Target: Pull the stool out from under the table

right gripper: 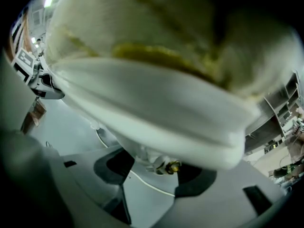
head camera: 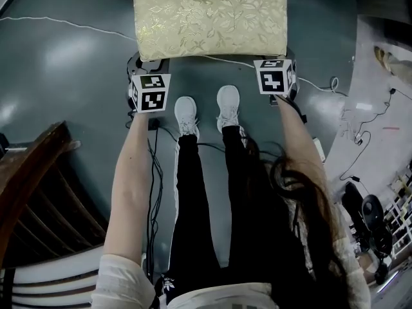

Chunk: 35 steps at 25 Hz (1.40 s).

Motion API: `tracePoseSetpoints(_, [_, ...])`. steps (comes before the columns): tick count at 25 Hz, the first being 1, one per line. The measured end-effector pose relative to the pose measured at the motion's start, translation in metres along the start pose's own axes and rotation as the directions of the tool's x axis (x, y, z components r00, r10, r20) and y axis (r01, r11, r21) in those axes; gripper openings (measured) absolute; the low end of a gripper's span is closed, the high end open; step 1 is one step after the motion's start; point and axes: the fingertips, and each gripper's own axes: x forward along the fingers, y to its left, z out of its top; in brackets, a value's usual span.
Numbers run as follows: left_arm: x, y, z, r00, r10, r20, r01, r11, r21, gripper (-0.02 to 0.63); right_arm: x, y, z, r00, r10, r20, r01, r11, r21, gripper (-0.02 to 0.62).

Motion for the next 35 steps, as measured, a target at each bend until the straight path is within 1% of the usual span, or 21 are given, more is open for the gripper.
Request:
tracePoseSetpoints(5, [0.001,0.006,0.004,1.0,-0.013,-0.017,0.013,1.0,0.026,0.27,-0.001,0.004,-0.001,1.0,0.005,-0.002,-0.005,1.0,0.023,0.267])
tracePoseSetpoints(10, [0.002,0.006,0.002,0.999,-0.02,-0.03,0.021,0.999,0.029,0.27,-0.002,0.006,-0.004,1.0,-0.003,-0.003,0.004,0.999,0.036,0.267])
tracePoseSetpoints(13, [-0.001,0.007,0.002,0.998,-0.026,-0.05,0.028,0.999,0.029,0.27,-0.005,0.009,-0.006,1.0,0.003,-0.023,-0.002,0.999,0.047,0.267])
tracePoseSetpoints(20, [-0.006,0.006,-0.001,0.999,-0.02,-0.043,0.021,0.999,0.027,0.27,-0.006,0.01,-0.007,0.999,0.013,-0.032,-0.012,0.999,0.035,0.267])
tracePoseSetpoints(23, [-0.001,0.006,0.005,0.999,-0.012,-0.039,0.013,1.0,0.027,0.27,-0.003,0.005,-0.002,1.0,0.011,-0.026,-0.01,1.0,0.022,0.265])
tracePoseSetpoints(24, [-0.002,0.005,0.003,0.999,-0.013,-0.051,0.014,1.0,0.021,0.27,-0.003,0.005,-0.003,0.999,0.017,-0.038,-0.016,1.0,0.015,0.265])
tracePoseSetpoints(27, [-0.013,0.001,-0.005,0.993,-0.017,-0.118,0.017,1.0,-0.002,0.27,-0.006,0.009,-0.008,0.995,0.06,-0.085,-0.061,0.998,-0.008,0.265])
tracePoseSetpoints(29, [-0.017,0.0,-0.004,0.989,-0.023,-0.147,0.024,1.0,0.0,0.27,-0.008,0.009,-0.008,0.991,0.079,-0.105,-0.08,0.997,-0.001,0.265])
tracePoseSetpoints(32, [-0.017,0.002,-0.001,0.988,-0.034,-0.152,0.035,0.999,0.004,0.27,-0.008,0.009,-0.008,0.991,0.087,-0.102,-0.087,0.996,0.013,0.266])
tracePoseSetpoints(35, [-0.017,0.002,-0.004,0.986,-0.043,-0.163,0.041,0.999,-0.012,0.27,-0.008,0.012,-0.009,0.99,0.091,-0.107,-0.089,0.996,0.028,0.272])
